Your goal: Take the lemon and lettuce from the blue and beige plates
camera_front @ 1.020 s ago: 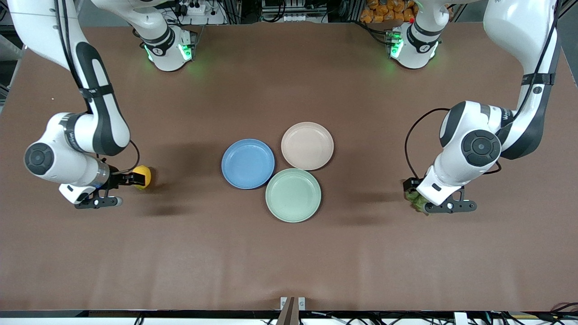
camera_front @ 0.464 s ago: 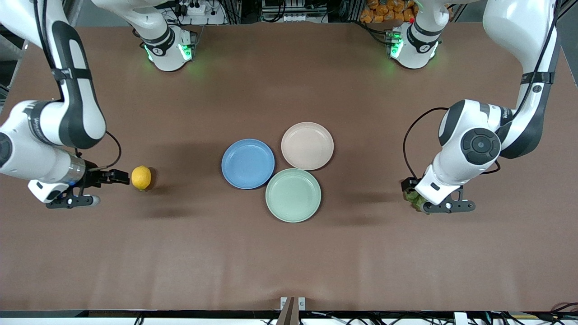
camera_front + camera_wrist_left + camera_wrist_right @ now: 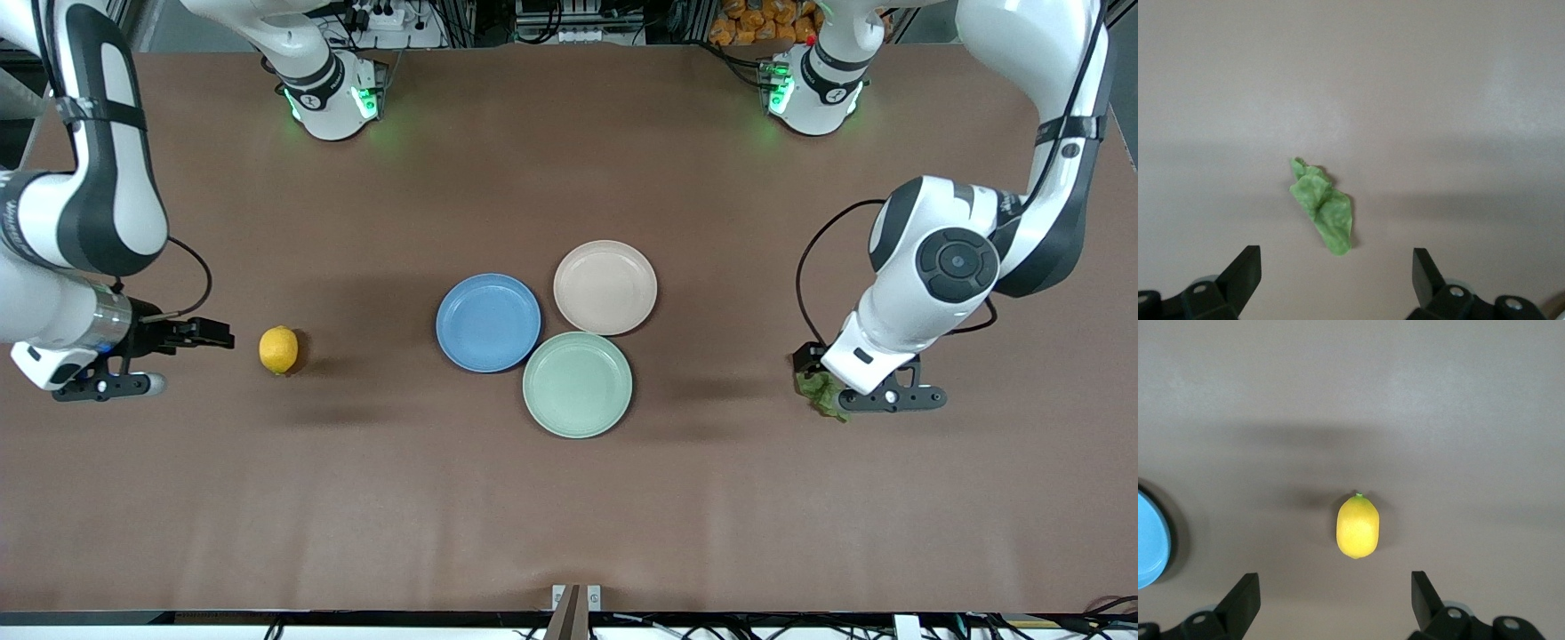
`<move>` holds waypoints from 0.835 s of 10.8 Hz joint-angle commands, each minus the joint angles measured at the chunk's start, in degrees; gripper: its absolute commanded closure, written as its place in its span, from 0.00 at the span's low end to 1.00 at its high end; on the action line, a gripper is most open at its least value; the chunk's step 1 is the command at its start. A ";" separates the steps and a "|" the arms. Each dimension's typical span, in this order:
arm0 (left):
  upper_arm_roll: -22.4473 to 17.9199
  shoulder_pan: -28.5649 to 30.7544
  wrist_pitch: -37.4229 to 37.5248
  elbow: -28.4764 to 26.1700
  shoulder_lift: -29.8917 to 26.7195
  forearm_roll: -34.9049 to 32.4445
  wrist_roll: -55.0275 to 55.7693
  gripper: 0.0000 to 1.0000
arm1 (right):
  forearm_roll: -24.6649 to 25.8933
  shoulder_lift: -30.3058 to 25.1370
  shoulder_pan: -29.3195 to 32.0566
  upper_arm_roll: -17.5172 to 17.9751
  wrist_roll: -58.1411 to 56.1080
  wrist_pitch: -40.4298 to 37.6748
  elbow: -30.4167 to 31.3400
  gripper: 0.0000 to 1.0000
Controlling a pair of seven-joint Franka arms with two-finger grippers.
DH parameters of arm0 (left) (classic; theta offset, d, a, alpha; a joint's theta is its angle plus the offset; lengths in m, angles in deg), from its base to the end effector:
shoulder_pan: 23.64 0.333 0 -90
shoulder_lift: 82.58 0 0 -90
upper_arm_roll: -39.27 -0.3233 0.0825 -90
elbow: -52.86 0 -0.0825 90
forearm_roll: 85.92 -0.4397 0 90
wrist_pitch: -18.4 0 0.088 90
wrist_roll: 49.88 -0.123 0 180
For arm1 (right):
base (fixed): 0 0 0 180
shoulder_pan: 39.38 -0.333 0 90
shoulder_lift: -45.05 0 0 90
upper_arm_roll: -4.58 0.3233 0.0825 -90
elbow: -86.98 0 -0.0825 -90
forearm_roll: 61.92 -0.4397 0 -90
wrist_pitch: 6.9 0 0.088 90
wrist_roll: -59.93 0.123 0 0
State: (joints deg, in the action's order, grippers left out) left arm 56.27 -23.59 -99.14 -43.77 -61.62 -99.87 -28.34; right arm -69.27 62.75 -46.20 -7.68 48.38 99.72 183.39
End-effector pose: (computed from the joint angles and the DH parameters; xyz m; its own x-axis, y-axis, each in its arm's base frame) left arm 0.6873 -0.1752 0.3621 0.9985 -0.0141 0.0537 -0.0087 -0.9950 -0.0999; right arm 0.6819 -0.0430 0.3825 0.9913 0.0719 -0.1102 0.0637 -0.9950 -0.0765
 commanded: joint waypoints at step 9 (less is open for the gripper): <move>-10.23 -7.26 5.99 -4.63 -22.18 12.20 -3.16 0.00 | 5.59 -11.53 5.06 5.32 0.82 -8.79 -1.13 0.00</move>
State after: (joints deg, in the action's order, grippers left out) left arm 47.02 -29.82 -94.80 -49.45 -82.94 -87.54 -30.31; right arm -65.14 53.37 -42.36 -4.01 48.40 92.34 182.37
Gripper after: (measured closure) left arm 0.000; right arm 0.000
